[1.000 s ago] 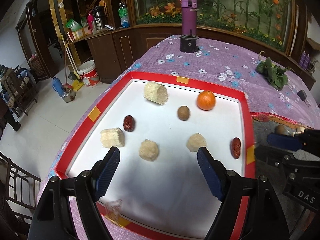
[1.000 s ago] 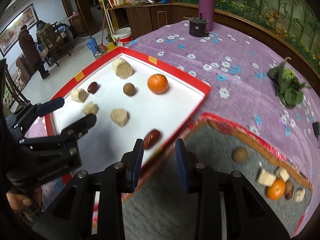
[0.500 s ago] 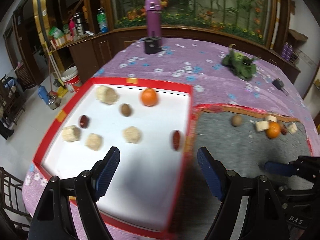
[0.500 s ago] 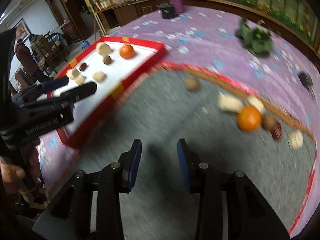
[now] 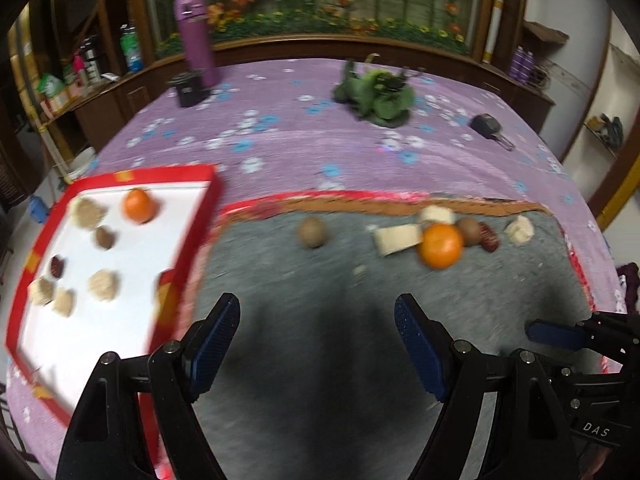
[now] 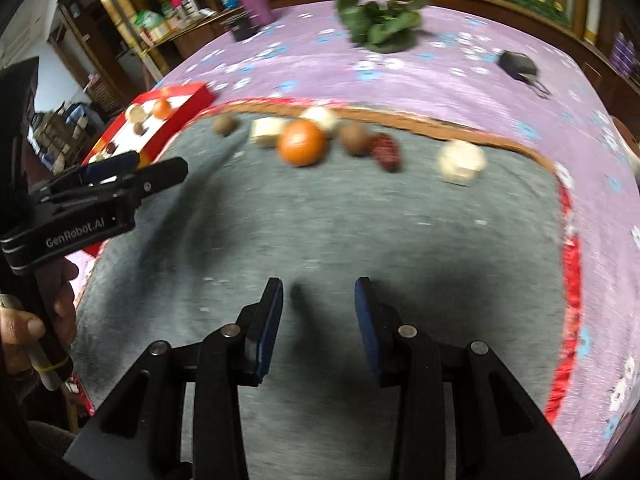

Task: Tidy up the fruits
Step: 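Move both open tools back over the mat, then grasp a round white yam slice with the right tool while the left tool grasps a white chunk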

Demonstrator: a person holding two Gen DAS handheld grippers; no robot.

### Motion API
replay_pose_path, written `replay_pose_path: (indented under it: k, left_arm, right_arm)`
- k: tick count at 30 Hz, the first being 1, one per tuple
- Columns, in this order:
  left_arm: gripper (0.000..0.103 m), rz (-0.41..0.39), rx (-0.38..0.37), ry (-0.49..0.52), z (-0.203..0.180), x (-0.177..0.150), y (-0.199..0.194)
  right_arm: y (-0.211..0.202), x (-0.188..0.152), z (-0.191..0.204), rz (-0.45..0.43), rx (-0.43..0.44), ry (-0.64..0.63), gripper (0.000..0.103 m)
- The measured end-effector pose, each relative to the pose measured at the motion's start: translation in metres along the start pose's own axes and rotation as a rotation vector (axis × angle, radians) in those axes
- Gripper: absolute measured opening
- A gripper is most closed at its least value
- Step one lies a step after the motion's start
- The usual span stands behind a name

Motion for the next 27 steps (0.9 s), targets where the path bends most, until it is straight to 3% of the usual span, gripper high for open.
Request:
replay_pose_path:
  k: [6, 18, 20, 22, 26, 27]
  left_arm:
    - [0.08, 0.03, -0.136, 0.071, -0.032, 0.017, 0.023]
    - [0.076, 0.136, -0.297, 0.394, -0.057, 0.028, 0.049]
    - [0.071, 0.146, -0.305, 0.477, -0.06, 0.027, 0.049]
    - [0.055, 0.149, -0.315, 0.541, -0.064, 0.026, 0.049]
    - [0.043, 0.142, -0.282, 0.616, -0.066, 0.027, 0.056]
    - [0.026, 0.142, -0.287, 0.613, -0.064, 0.028, 0.058]
  right_arm:
    - [-0.008, 0.012, -0.032, -0.034, 0.003, 0.039, 0.039]
    - [-0.008, 0.028, -0.058, -0.064, 0.025, 0.077, 0.039]
    - [-0.007, 0.032, -0.062, -0.07, 0.02, 0.079, 0.039]
    - [-0.007, 0.037, -0.065, -0.077, 0.017, 0.083, 0.039]
    - [-0.006, 0.049, -0.068, -0.087, 0.012, 0.069, 0.039]
    - [-0.005, 0.051, -0.069, -0.087, 0.014, 0.068, 0.039]
Point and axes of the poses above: each gripper's, at about its wrist camera, not at the fingertips, and y roughly the way its jaws point, z to its left, x to its top, the point moved 7 cm from there along y, roughly the way its jaws point, and after that the axes turned 1 degree about z, right-handed, at the moved point
